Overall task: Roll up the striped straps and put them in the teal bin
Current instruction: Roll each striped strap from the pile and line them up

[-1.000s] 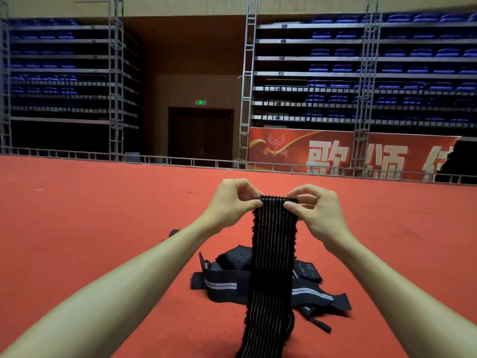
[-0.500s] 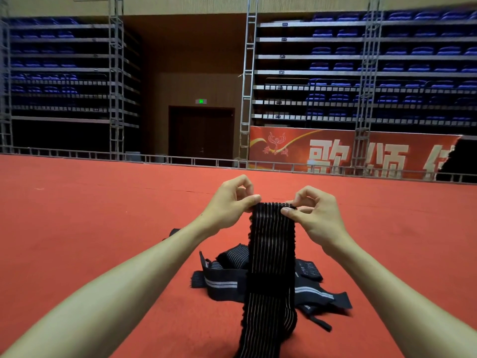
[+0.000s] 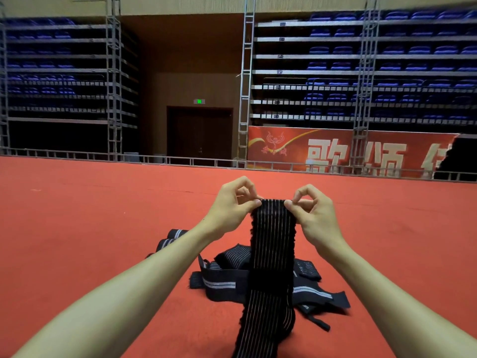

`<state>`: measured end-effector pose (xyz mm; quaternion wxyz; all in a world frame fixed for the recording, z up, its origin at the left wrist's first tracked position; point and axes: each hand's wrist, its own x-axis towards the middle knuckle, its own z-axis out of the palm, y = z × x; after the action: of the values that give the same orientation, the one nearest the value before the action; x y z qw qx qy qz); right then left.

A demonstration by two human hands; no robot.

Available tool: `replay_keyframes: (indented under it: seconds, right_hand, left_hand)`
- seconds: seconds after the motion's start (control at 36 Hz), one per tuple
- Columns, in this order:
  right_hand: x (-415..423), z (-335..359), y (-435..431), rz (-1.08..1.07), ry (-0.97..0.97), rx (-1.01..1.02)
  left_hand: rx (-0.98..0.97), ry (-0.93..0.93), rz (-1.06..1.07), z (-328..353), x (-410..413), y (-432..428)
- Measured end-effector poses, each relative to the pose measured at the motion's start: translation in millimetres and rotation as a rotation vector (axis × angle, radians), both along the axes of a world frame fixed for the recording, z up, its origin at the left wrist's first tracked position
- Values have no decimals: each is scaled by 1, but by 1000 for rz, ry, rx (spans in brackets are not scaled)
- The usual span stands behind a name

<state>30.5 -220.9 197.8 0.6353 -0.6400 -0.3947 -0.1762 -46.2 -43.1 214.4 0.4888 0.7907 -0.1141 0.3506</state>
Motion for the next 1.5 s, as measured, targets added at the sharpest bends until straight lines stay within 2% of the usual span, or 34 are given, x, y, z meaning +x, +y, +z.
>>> replay_keyframes:
  seconds: [0.08,0.25,0.42,0.47,0.56,0.64,0.75,0.81,1.03,1.17,1.5]
  right_hand:
    - [-1,-4,2,-12,-50,0]
    - [-7,-16,9,13,-173,-164]
    - [-9,-10,18,39,-115,50]
    - [-11,-7,20,63,-68,121]
    - [-11,-5,22,95,9,184]
    - [-6,-7,21,86,18,127]
    - [-3,-11,21,57,-56,-70]
    - [-3,-12,22,26,-77,-75]
    - [1,6,23,8,9,129]
    - [10,14,21,-54,37,183]
    - [21,4,21,-111,93,152]
  left_hand:
    - [-13,-38,30,-1,4,-2]
    - [-107,-119,63,3,3,-5]
    - [-118,-11,-147,-12,-3,-13]
    - [-48,16,-223,-26,-3,-14]
    - [117,7,-213,-48,2,-15]
    - [74,-15,-192,-57,4,-18]
    - [36,-16,-140,-62,4,-22]
    - [37,-4,-119,-65,5,-22]
    - [151,133,-258,-90,0,-25]
    - [219,198,-234,-107,0,-18]
    - [288,410,-188,-153,-5,-3]
